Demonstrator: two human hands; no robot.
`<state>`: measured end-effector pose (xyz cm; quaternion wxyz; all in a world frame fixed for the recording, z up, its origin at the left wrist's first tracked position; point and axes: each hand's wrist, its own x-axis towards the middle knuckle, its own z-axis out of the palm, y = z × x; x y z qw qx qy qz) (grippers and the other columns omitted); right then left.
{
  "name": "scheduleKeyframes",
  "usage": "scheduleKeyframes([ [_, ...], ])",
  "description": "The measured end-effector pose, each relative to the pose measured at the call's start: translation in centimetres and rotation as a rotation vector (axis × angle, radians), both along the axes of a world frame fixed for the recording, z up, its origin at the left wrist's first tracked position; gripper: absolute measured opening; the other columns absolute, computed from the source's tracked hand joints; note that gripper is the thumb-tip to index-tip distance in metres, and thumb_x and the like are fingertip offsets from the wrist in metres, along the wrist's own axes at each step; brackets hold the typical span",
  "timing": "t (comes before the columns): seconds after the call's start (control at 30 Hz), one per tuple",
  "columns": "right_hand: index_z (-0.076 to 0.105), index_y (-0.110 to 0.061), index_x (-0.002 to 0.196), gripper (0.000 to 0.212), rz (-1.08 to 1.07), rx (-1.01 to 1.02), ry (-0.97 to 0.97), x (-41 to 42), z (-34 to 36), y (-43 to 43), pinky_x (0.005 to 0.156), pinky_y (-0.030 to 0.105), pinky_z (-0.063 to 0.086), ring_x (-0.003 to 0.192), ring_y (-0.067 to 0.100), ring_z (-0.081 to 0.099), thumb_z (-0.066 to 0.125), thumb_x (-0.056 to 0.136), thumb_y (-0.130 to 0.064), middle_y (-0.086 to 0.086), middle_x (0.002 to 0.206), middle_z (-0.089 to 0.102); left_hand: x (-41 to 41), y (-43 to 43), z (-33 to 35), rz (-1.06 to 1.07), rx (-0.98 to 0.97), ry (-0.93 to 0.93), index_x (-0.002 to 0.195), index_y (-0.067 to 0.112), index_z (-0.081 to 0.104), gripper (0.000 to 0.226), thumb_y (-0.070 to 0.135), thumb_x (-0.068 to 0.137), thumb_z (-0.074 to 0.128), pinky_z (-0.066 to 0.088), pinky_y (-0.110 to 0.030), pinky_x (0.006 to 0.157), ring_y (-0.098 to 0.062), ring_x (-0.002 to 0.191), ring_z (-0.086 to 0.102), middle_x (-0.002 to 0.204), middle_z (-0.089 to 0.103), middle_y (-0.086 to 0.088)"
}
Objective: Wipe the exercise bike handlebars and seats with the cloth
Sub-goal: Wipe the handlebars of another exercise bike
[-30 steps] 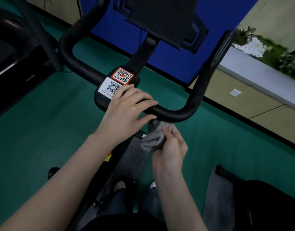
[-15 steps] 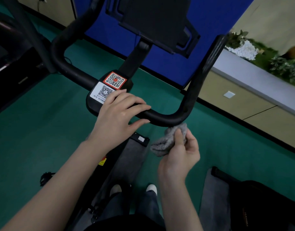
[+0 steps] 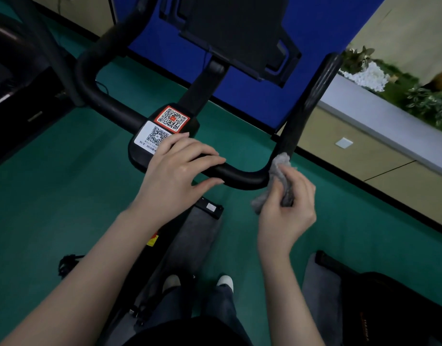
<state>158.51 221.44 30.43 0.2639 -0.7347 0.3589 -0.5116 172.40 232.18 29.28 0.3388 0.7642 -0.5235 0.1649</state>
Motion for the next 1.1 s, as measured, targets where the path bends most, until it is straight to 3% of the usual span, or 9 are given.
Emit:
scheduleKeyframes([
  [0.13, 0.071, 0.0, 0.091, 0.018, 0.11, -0.118, 0.095, 0.2, 0.3, 0.6, 0.089, 0.027, 0.049, 0.093, 0.018, 0.06, 0.062, 0.081, 0.012, 0.001, 0.091, 0.067, -0.1, -0.1, 0.0, 0.005, -0.006, 0.01, 0.103, 0.021, 0.073, 0.03, 0.042, 0.082, 0.068, 0.027, -0.029, 0.107, -0.013, 0.098, 0.059, 0.103, 0.068, 0.009],
  [0.23, 0.071, 0.0, 0.092, 0.02, 0.279, -0.17, 0.211, 0.3, 0.4, 2.0, 0.094, 0.025, 0.046, 0.094, 0.012, 0.057, 0.061, 0.081, 0.013, 0.005, 0.091, 0.069, -0.1, 0.0, 0.1, 0.004, -0.002, 0.007, 0.103, 0.022, 0.072, 0.028, 0.041, 0.083, 0.068, 0.027, -0.029, 0.107, -0.013, 0.097, 0.06, 0.103, 0.067, 0.009],
  [0.33, 0.072, -0.005, 0.092, 0.021, 0.316, -0.144, 0.32, 0.6, 1.8, 0.1, 0.094, 0.022, 0.045, 0.093, 0.013, 0.057, 0.061, 0.082, 0.01, -0.001, 0.09, 0.068, -0.2, 0.0, 0.0, -0.002, 0.004, 0.019, 0.105, 0.022, 0.072, 0.03, 0.042, 0.082, 0.068, 0.028, -0.03, 0.107, -0.013, 0.098, 0.06, 0.104, 0.067, 0.009],
  [0.43, 0.071, -0.009, 0.091, 0.023, 0.305, -0.073, 0.471, 1.1, 3.8, -1.5, 0.082, 0.005, 0.037, 0.09, 0.016, 0.059, 0.058, 0.083, 0.008, -0.009, 0.086, 0.062, -0.2, 0.0, -0.1, -0.003, -0.003, 0.034, 0.105, 0.023, 0.072, 0.03, 0.042, 0.081, 0.069, 0.028, -0.03, 0.108, -0.013, 0.098, 0.061, 0.103, 0.067, 0.009],
  [0.57, 0.069, -0.014, 0.089, 0.021, 0.399, 0.03, 0.705, 3.6, 5.3, -1.2, 0.081, 0.029, 0.048, 0.088, 0.021, 0.062, 0.053, 0.085, 0.0, 0.0, 0.088, 0.07, -0.1, 0.1, 0.0, 0.003, -0.015, 0.034, 0.103, 0.022, 0.072, 0.029, 0.041, 0.082, 0.068, 0.028, -0.03, 0.108, -0.014, 0.096, 0.062, 0.101, 0.068, 0.008],
  [0.67, 0.067, -0.018, 0.088, 0.021, 0.499, 0.164, 0.868, 5.9, 6.3, -1.9, 0.068, 0.023, 0.046, 0.085, 0.016, 0.061, 0.05, 0.089, -0.006, 0.002, 0.09, 0.069, -0.1, 0.1, 0.0, -0.004, -0.001, 0.034, 0.104, 0.021, 0.072, 0.031, 0.044, 0.082, 0.066, 0.028, -0.031, 0.109, -0.013, 0.097, 0.061, 0.102, 0.067, 0.009],
  [0.77, 0.066, -0.02, 0.086, 0.019, 0.584, 0.163, 1.082, 6.1, 7.3, -3.4, 0.058, 0.022, 0.042, 0.082, 0.016, 0.06, 0.051, 0.091, -0.009, 0.004, 0.092, 0.066, -0.1, 0.2, 0.0, -0.006, -0.007, 0.046, 0.105, 0.02, 0.071, 0.033, 0.043, 0.082, 0.067, 0.028, -0.03, 0.11, -0.012, 0.098, 0.061, 0.102, 0.067, 0.009],
  [0.9, 0.061, -0.024, 0.086, 0.019, 0.679, 0.08, 1.318, 6.0, 8.8, -5.3, 0.074, 0.025, 0.04, 0.092, 0.017, 0.057, 0.054, 0.089, -0.006, 0.001, 0.095, 0.062, -0.1, 0.3, 0.1, -0.01, -0.006, 0.062, 0.105, 0.021, 0.07, 0.034, 0.045, 0.082, 0.065, 0.024, -0.027, 0.111, -0.012, 0.1, 0.061, 0.103, 0.067, 0.01],
  [1.1, 0.061, -0.024, 0.088, 0.014, 0.833, -0.023, 1.477, 7.1, 9.0, -6.5, 0.076, 0.026, 0.041, 0.094, 0.017, 0.059, 0.059, 0.089, -0.01, 0.001, 0.097, 0.065, -0.1, 0.3, 0.2, -0.011, -0.005, 0.074, 0.105, 0.021, 0.07, 0.034, 0.045, 0.082, 0.064, 0.024, -0.027, 0.111, -0.013, 0.1, 0.061, 0.103, 0.067, 0.009],
])
